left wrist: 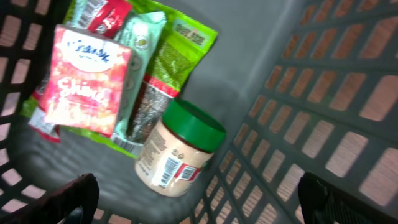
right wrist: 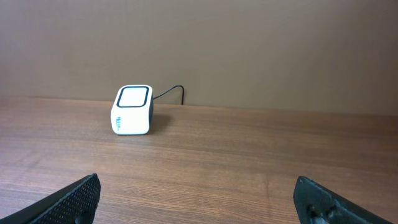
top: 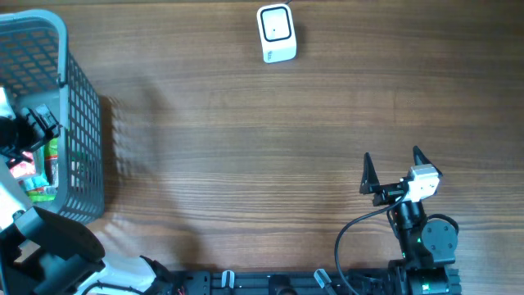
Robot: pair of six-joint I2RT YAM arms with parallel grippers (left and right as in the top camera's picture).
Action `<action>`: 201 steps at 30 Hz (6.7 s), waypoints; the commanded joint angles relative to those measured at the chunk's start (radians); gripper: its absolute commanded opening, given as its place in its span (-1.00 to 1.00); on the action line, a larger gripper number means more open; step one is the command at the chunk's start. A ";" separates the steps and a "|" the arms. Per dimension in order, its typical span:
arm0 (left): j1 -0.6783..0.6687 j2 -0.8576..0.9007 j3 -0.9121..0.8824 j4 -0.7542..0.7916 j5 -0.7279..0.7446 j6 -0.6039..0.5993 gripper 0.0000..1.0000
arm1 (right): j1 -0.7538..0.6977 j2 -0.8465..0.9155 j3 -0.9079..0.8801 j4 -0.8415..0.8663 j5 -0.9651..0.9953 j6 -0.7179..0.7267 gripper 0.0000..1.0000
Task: Scan the item barcode
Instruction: 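Move the left gripper into the basket toward the green-lidded jar, then grasp the green-lidded jar with the left gripper and lift it, then carry the jar out of the basket and set it on the table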
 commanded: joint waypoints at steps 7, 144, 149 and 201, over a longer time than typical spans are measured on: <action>0.008 0.048 -0.005 0.032 0.049 0.259 1.00 | -0.004 -0.009 -0.001 0.003 0.012 0.011 1.00; -0.679 -0.392 0.153 0.003 0.164 -0.180 0.23 | -0.004 -0.009 -0.001 0.003 0.012 0.011 0.99; -0.837 -0.341 0.074 -0.031 0.075 -0.347 0.22 | -0.004 -0.009 -0.001 0.003 0.012 0.011 0.99; -1.392 0.161 -0.433 0.735 0.025 -0.659 1.00 | -0.004 -0.009 -0.001 0.003 0.012 0.010 0.99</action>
